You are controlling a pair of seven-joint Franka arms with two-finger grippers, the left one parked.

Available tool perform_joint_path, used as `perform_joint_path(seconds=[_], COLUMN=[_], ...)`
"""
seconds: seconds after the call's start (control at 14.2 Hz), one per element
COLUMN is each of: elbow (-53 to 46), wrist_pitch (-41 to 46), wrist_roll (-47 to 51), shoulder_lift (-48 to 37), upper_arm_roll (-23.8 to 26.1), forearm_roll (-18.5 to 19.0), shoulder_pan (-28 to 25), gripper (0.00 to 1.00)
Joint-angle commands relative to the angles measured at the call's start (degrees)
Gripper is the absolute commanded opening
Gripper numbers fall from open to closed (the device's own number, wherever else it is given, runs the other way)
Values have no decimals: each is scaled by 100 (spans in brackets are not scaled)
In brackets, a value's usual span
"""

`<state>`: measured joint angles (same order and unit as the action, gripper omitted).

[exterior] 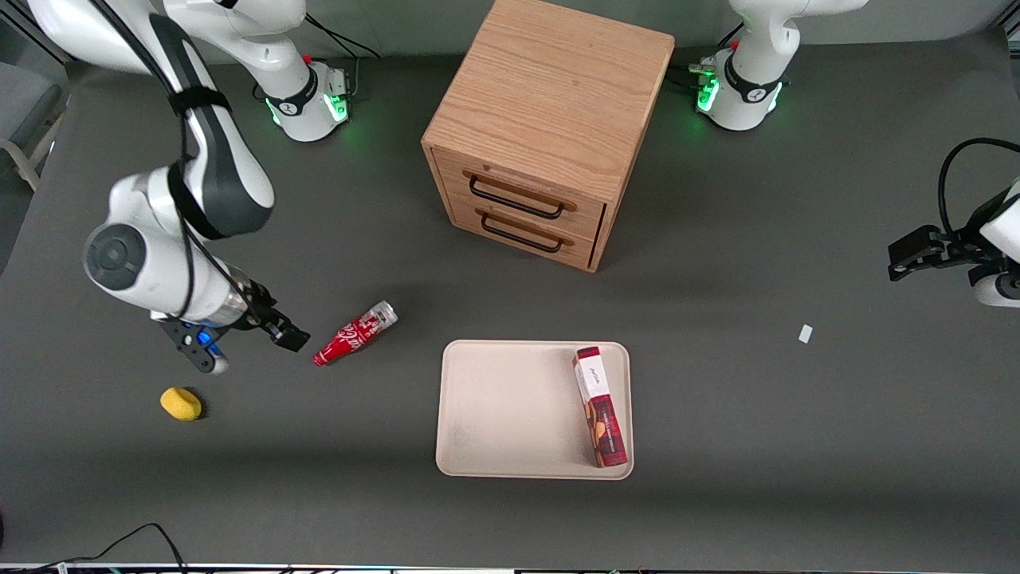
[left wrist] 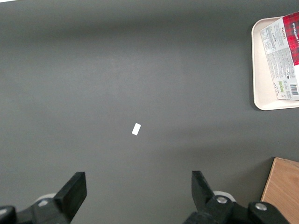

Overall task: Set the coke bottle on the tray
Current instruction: 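Move the right gripper down over the red Coca-Cola bottle, then close the right gripper on the bottle and lift it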

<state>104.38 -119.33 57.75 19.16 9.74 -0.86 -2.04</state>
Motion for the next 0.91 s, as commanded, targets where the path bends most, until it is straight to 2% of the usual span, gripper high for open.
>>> perform_joint_path(seconds=[0.0,0.14,0.42,0.7,0.84], elbow=[55,161,179,512,696], wrist_pitch=[-536,-994,-1180,-1303,-1627], wrist_roll=[779,1220,1695,1907,1907], shoulder_lift=[411,710,1194,1257,1274], upper_arm_roll=[1,1,19,28,28], forearm_roll=[207,288,384,411,524], shoulder_pan=[-165,-322,-542,-604,-596], gripper=[100,100,100,100,100])
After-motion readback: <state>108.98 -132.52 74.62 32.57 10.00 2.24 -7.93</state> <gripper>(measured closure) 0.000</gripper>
